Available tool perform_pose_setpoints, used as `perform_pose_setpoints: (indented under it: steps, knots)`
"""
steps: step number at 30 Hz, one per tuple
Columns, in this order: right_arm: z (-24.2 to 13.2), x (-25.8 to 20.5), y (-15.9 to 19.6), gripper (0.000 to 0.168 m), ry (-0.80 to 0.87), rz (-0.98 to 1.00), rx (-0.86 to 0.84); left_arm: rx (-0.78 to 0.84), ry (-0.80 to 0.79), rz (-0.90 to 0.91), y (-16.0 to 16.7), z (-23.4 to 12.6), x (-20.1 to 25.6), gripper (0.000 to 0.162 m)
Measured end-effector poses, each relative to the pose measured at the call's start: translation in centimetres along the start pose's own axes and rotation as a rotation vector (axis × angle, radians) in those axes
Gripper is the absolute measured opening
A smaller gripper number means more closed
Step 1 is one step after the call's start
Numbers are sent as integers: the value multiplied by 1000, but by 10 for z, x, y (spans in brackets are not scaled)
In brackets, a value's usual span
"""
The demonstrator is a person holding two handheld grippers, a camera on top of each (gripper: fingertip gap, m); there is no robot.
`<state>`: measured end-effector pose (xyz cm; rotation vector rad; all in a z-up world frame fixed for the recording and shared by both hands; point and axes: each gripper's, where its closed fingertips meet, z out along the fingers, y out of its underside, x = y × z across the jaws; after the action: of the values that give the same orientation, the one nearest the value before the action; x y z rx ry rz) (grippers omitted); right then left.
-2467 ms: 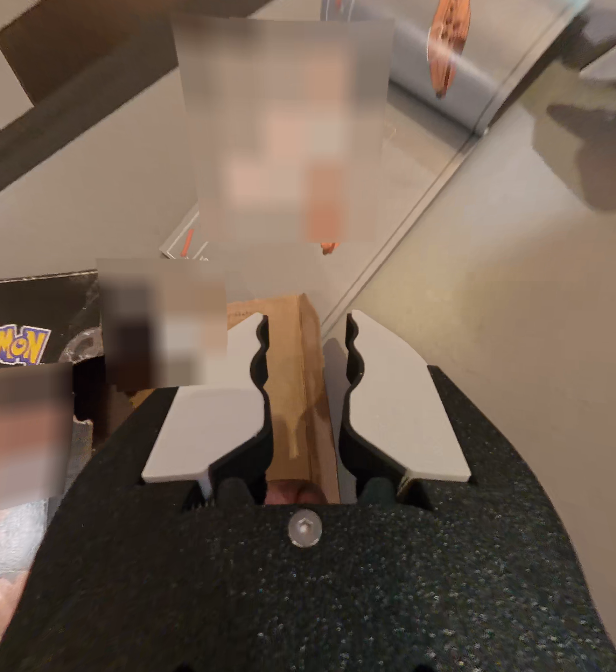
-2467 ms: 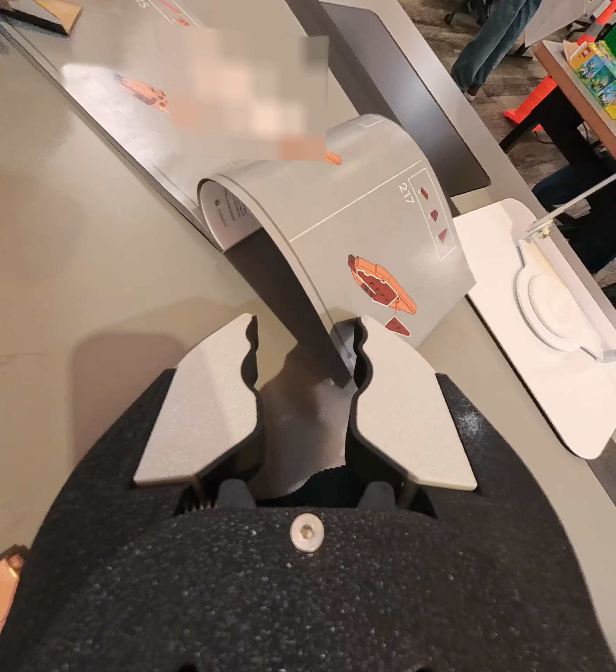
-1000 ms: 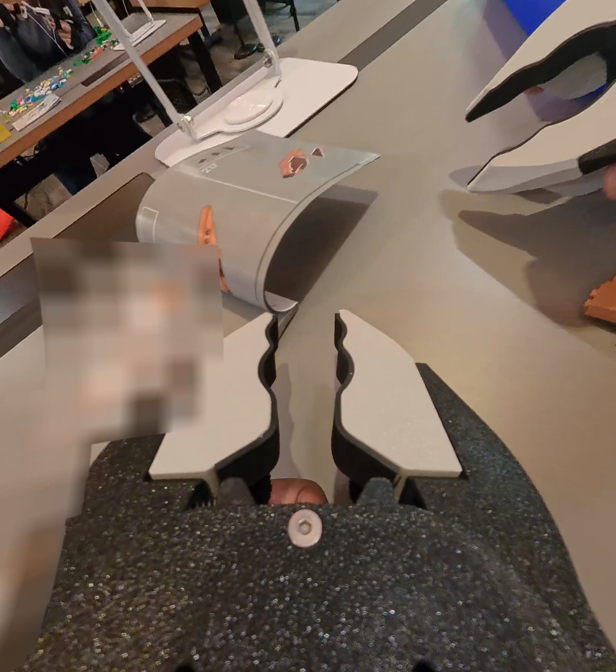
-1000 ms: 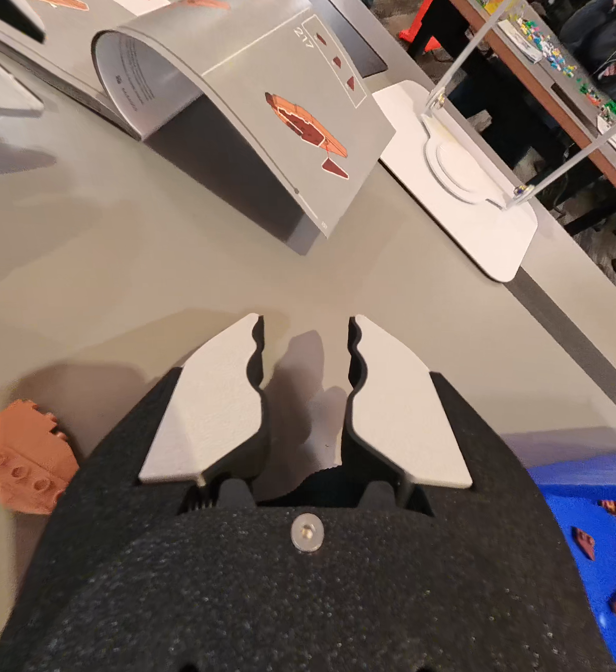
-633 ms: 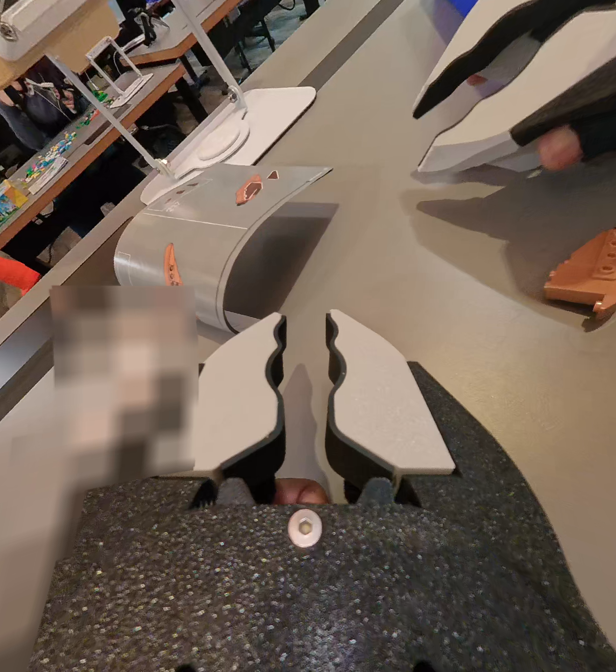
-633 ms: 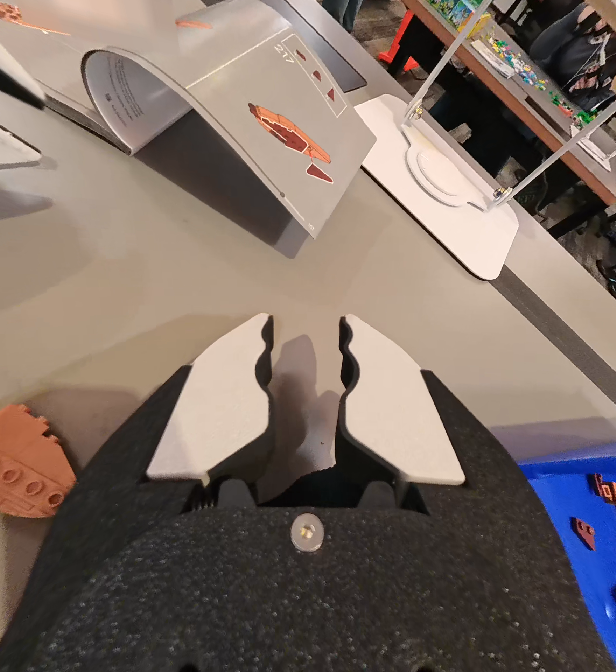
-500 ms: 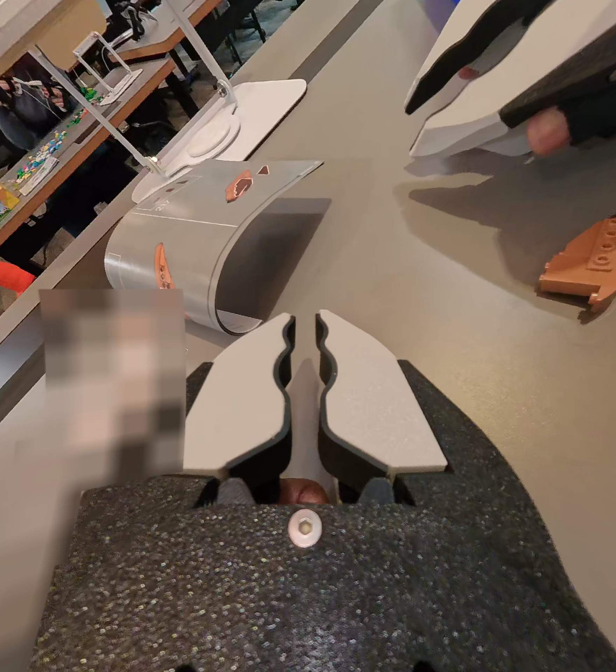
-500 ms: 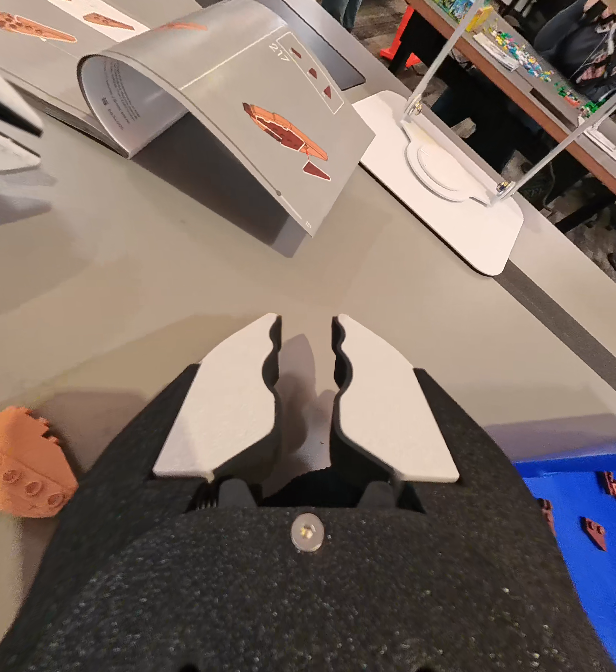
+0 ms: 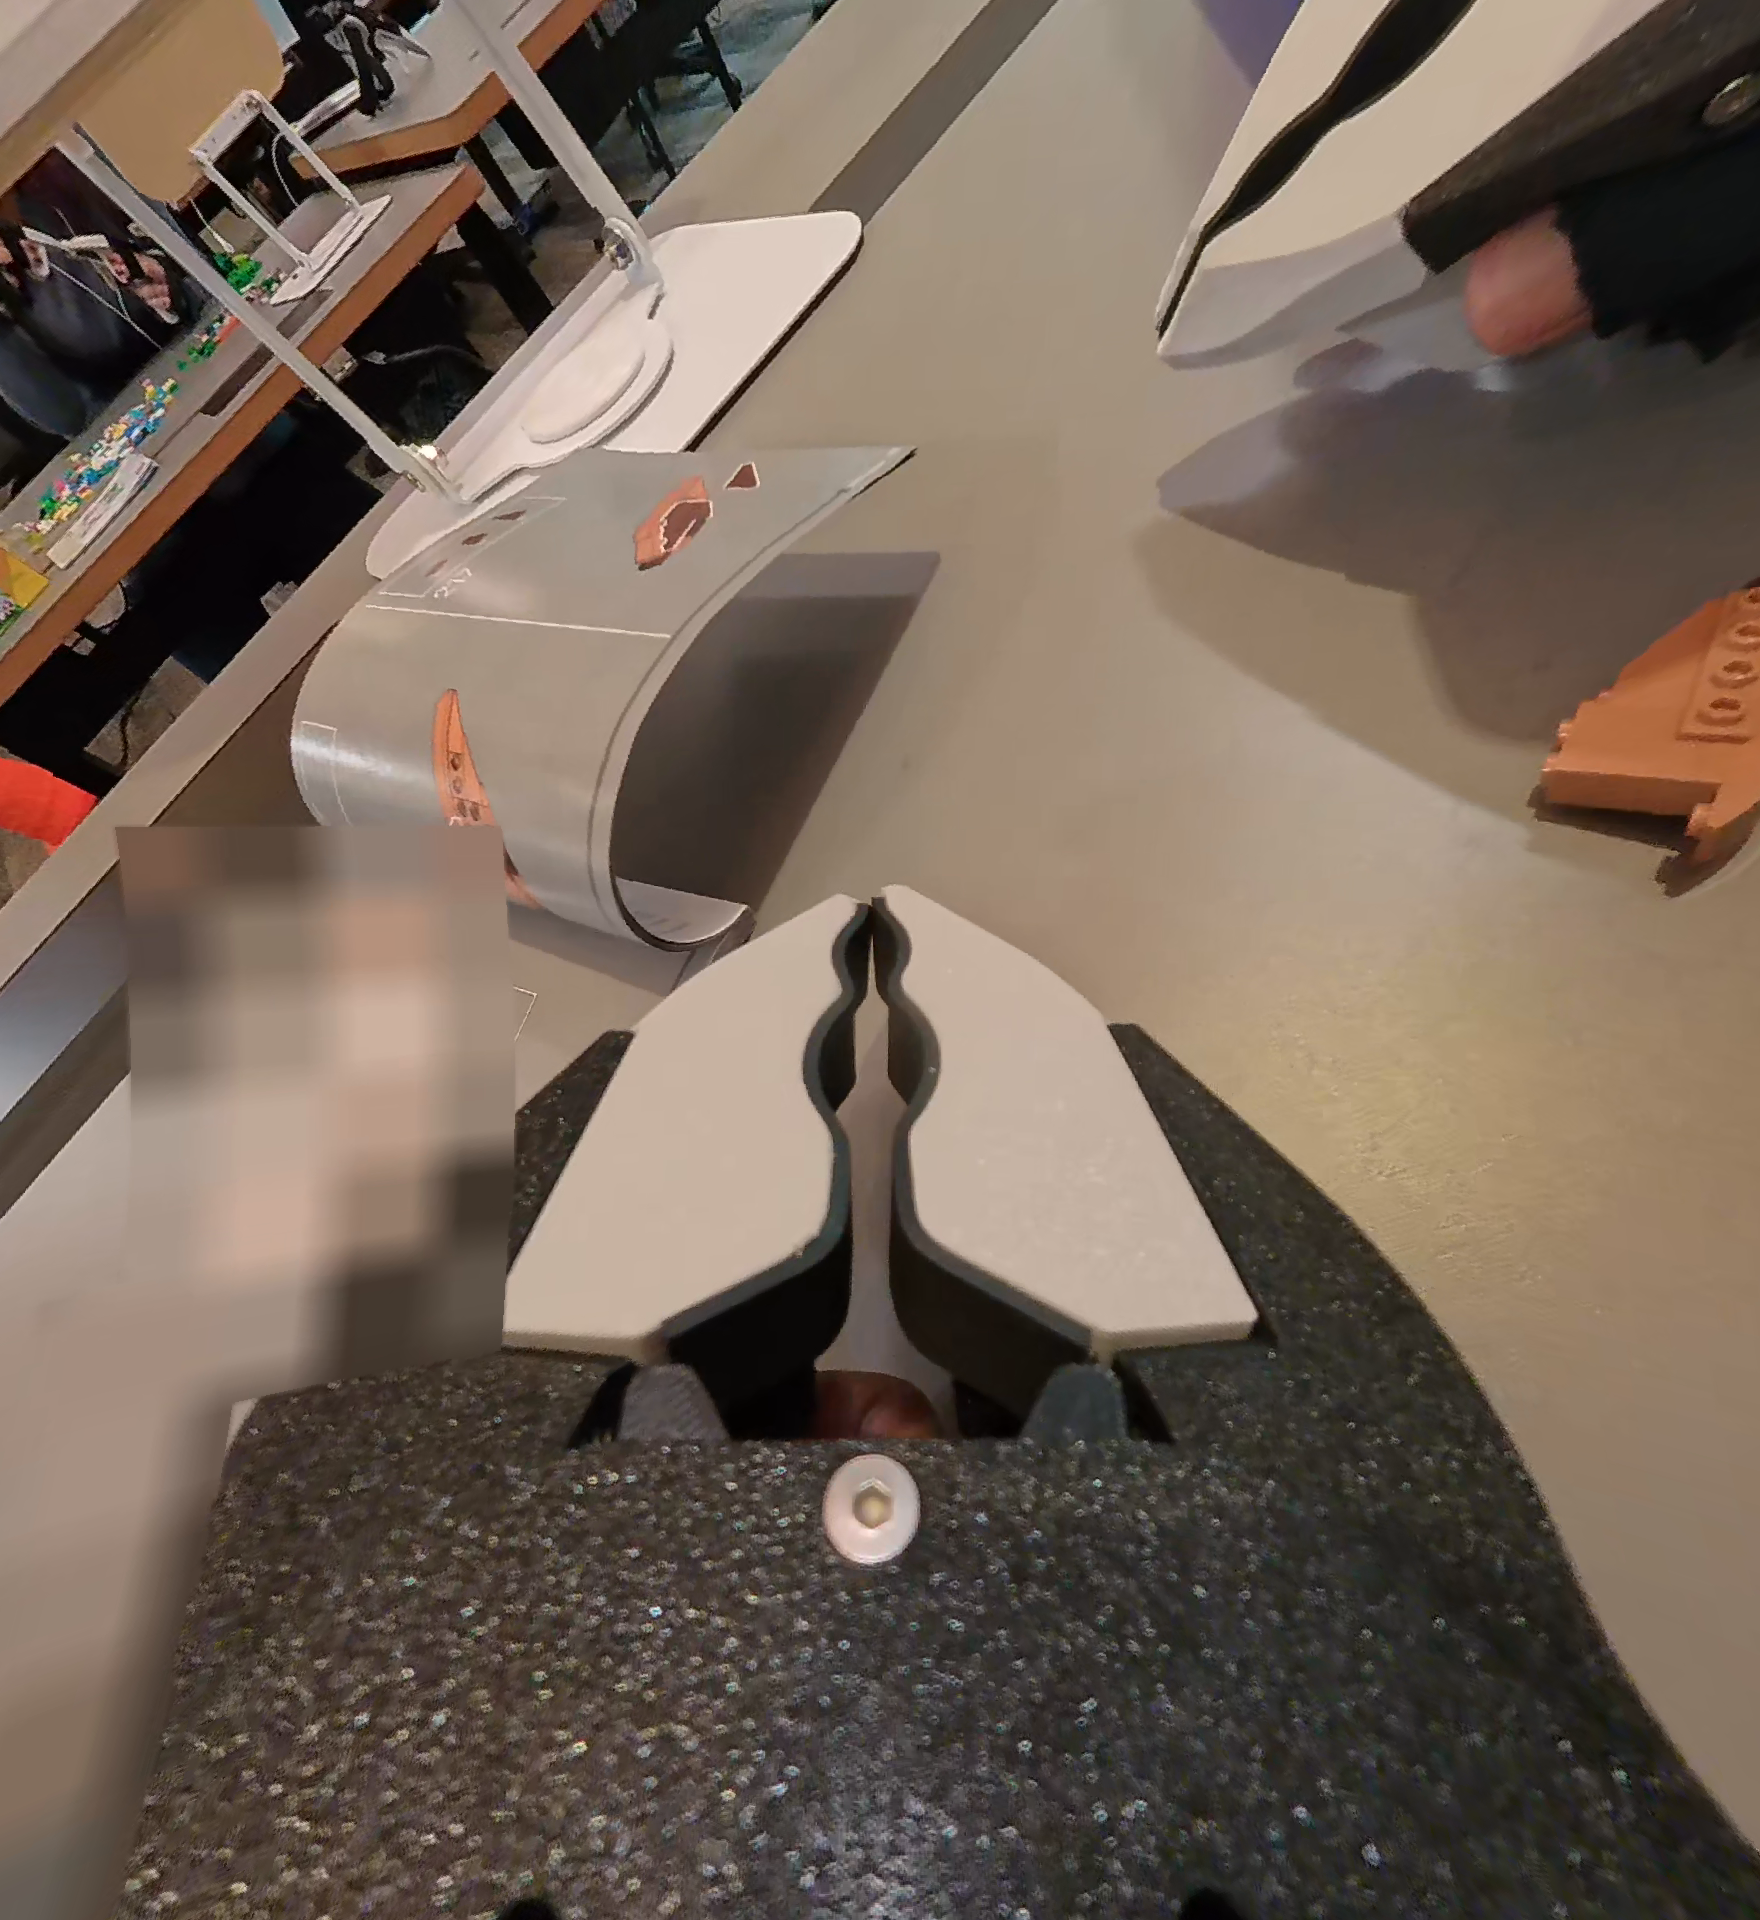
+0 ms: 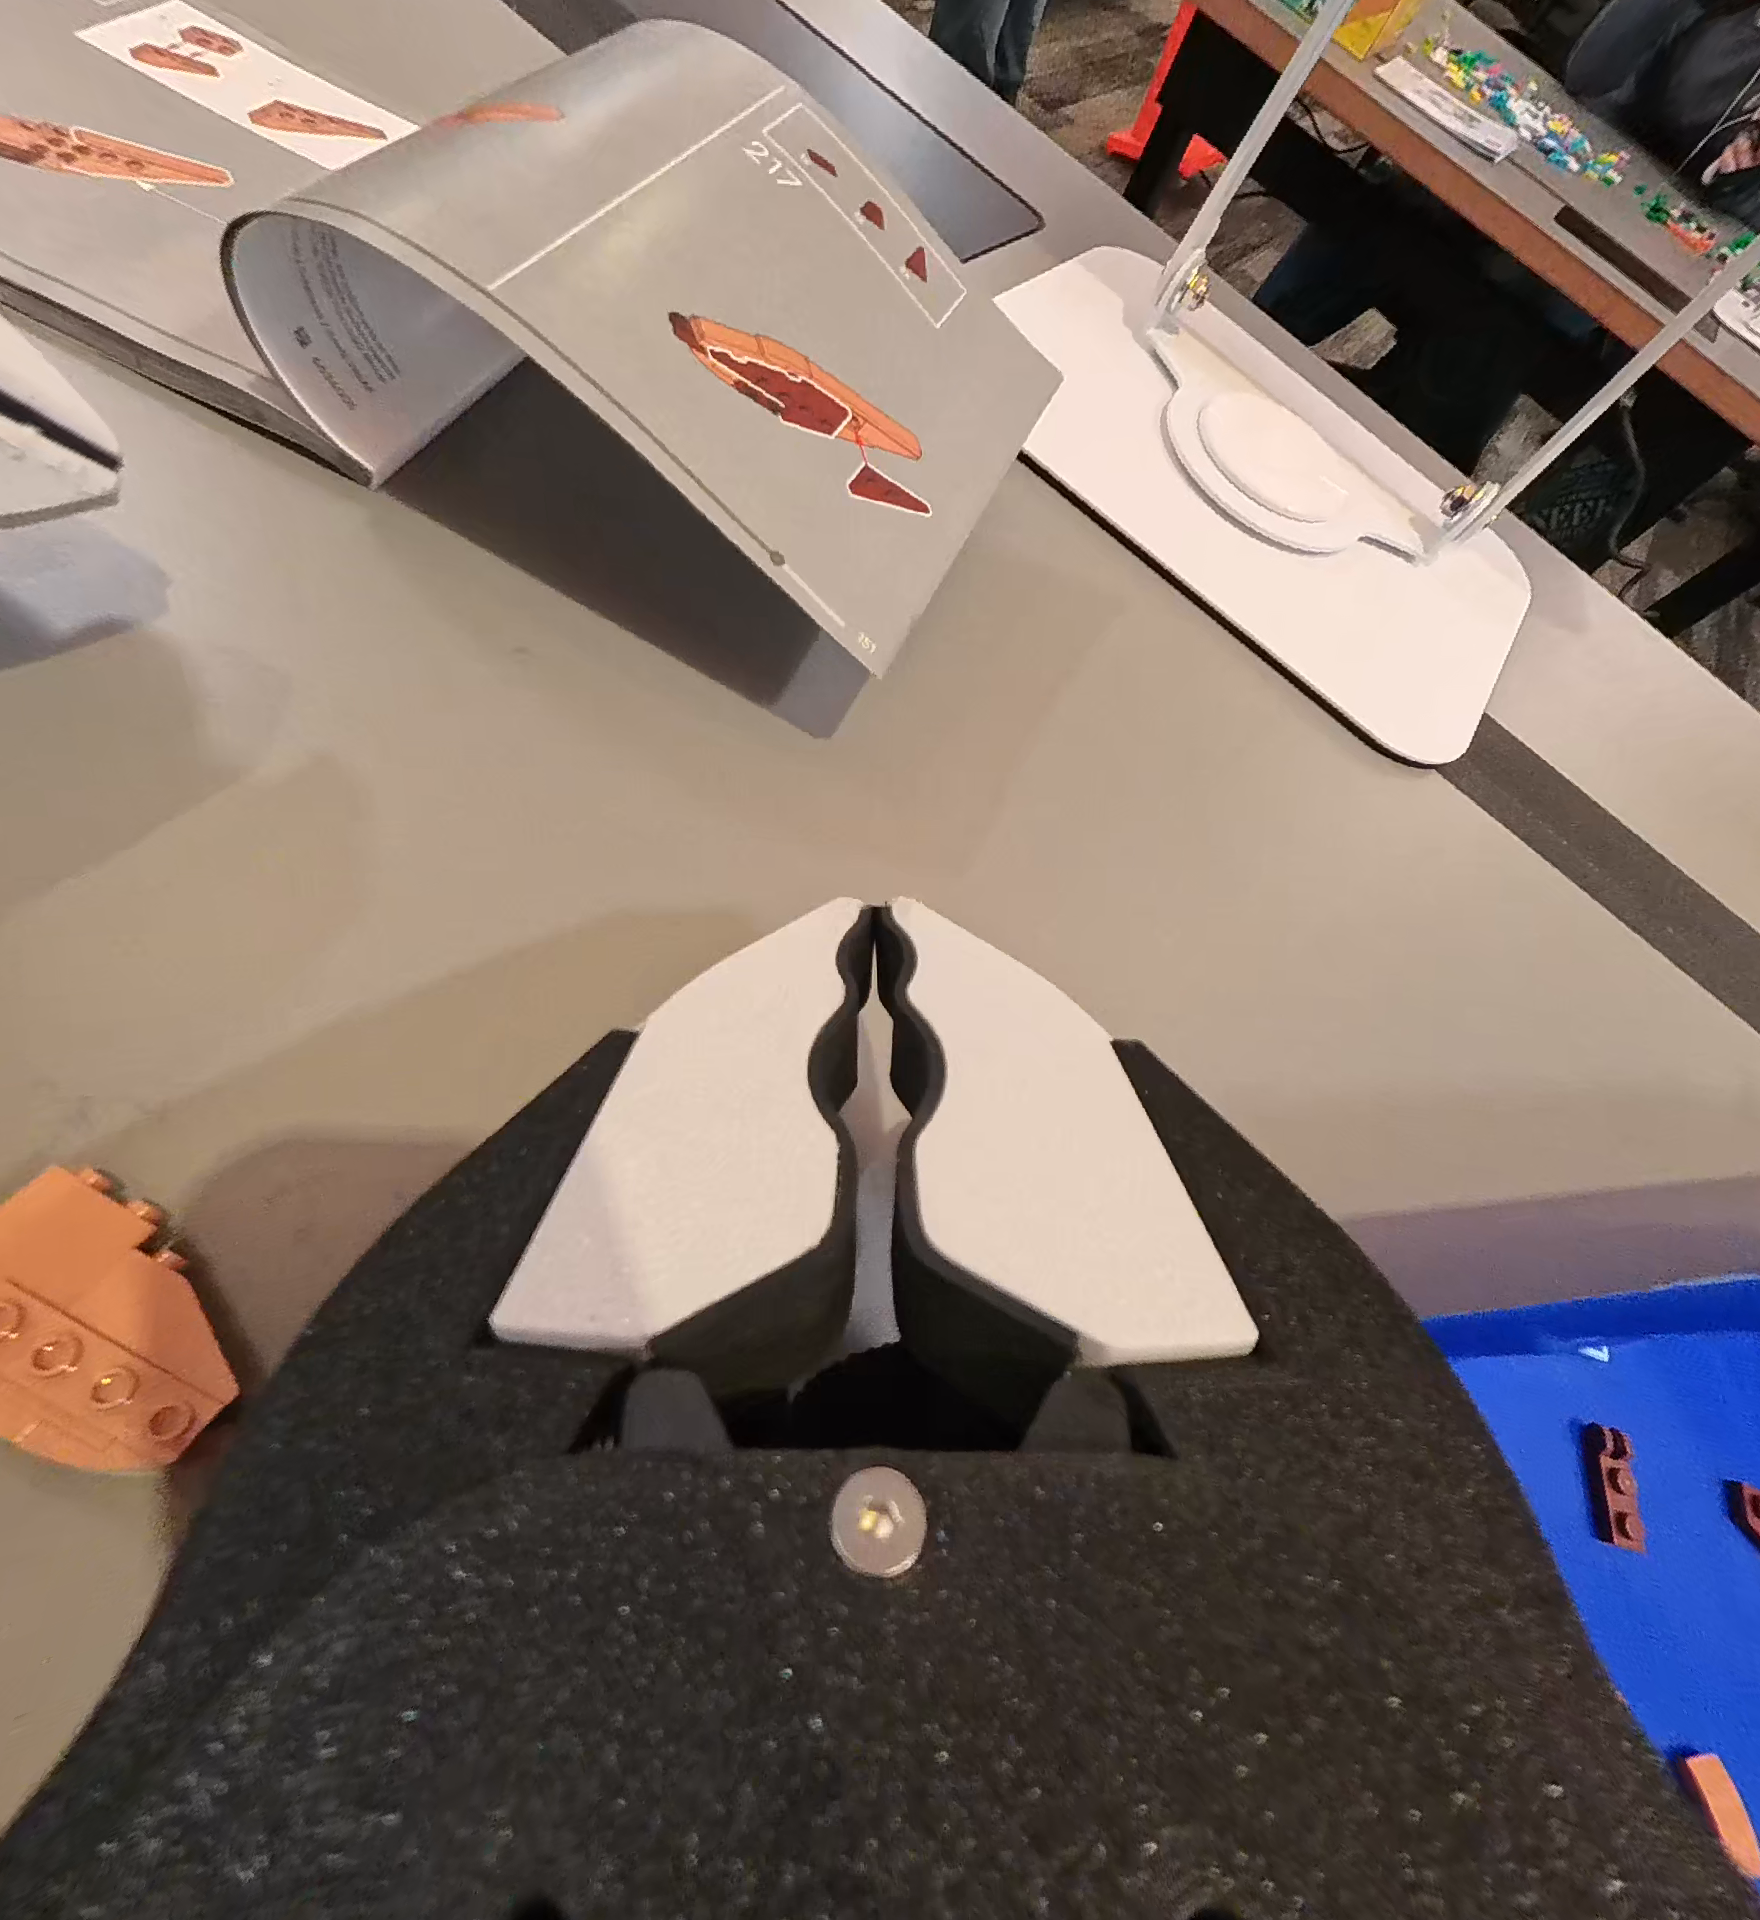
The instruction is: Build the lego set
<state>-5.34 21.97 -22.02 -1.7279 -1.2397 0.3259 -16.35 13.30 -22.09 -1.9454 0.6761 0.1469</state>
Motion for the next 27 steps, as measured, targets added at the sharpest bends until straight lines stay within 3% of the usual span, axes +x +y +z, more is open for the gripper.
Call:
perform_pose_setpoints:
  steps: [16, 27]
  knots:
    - [-10, 3, -2, 0, 46, 9, 42, 22, -29, -23, 1, -6, -8, 0]
    - [-7, -3, -1, 0, -38, 17, 36, 60, 117, 50, -9, -6, 21, 2]
